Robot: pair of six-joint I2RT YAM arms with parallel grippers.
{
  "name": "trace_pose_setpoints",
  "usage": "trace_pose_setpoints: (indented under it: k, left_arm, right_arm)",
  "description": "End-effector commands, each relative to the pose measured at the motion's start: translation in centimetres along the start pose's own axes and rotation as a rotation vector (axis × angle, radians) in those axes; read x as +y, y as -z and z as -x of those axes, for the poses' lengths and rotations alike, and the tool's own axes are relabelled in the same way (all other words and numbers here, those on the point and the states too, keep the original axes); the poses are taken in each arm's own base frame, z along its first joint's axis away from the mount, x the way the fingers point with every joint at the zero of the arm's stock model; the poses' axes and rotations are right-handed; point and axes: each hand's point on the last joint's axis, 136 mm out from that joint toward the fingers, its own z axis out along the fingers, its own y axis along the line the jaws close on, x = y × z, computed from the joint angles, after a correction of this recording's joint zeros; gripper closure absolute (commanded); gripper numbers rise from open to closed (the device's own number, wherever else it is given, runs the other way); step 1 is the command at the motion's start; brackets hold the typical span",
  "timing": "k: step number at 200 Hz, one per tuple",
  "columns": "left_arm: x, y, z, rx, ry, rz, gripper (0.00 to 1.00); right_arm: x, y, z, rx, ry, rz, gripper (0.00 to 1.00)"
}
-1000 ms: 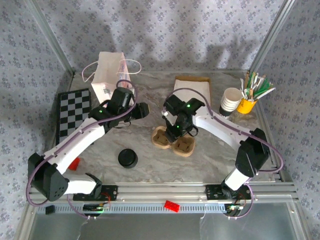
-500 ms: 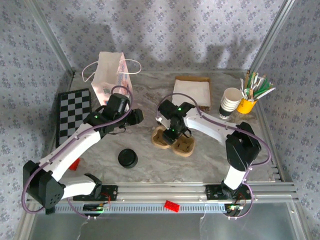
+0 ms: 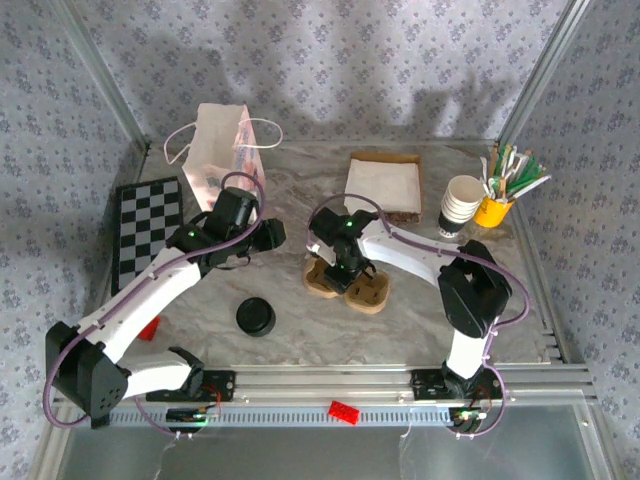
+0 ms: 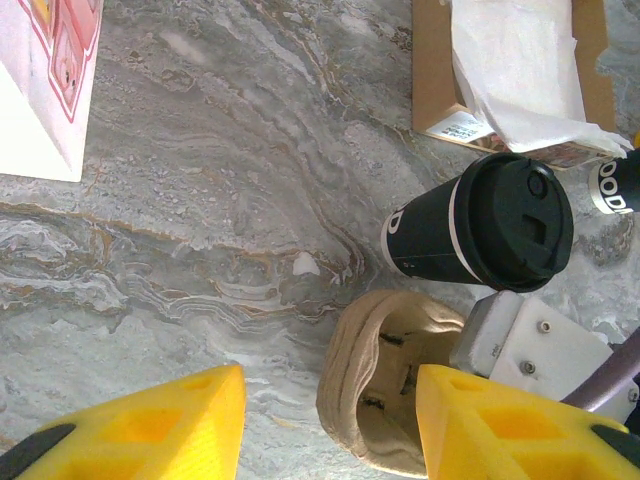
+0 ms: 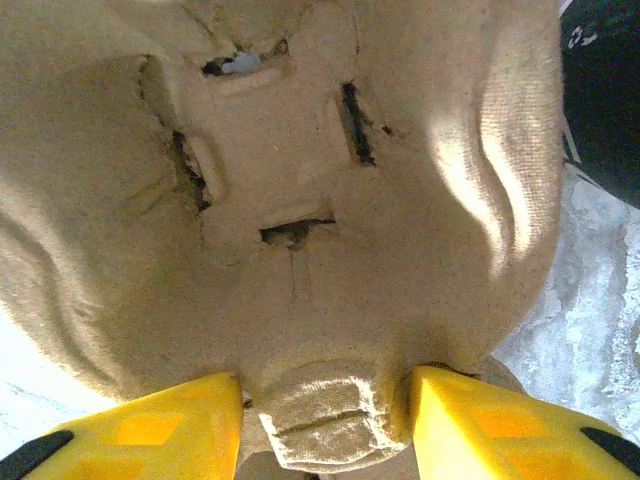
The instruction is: Pack the takeout coffee
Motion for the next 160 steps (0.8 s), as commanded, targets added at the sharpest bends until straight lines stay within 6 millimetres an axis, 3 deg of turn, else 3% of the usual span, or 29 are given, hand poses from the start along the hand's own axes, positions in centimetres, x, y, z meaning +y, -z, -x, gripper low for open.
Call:
trace_pose_setpoints:
  k: [1, 51, 135, 139, 160]
  left_arm:
    - [0.6, 0.2, 0.0, -0.002, 0.013, 0.018, 0.52]
    - [0.5, 0.3, 0.0, -0.002, 0.007, 0.014, 0.51]
    - [0.0, 0.3, -0.1, 0.005, 0.012, -0.011, 0.51]
    - [0.0, 0.3, -0.1, 0.005, 0.012, -0.014, 0.51]
    - [-0.1, 0.2, 0.0, 0.004, 0.010, -0.020, 0.51]
  right_arm:
    - [0.1, -0.3, -1.0, 0.040, 0.009, -0.021, 0.56]
    - [0.0, 0.7, -2.2, 0.034, -0.079, -0.037, 0.63]
    - [-0.7, 2.5, -6.6, 0.065, -0.379, -0.045, 0.68]
    - [-0.7, 1.9, -7.8, 0.098, -0.389, -0.051, 0.68]
    - [-1.7, 2.0, -9.3, 0.121, -0.467, -0.074, 0.69]
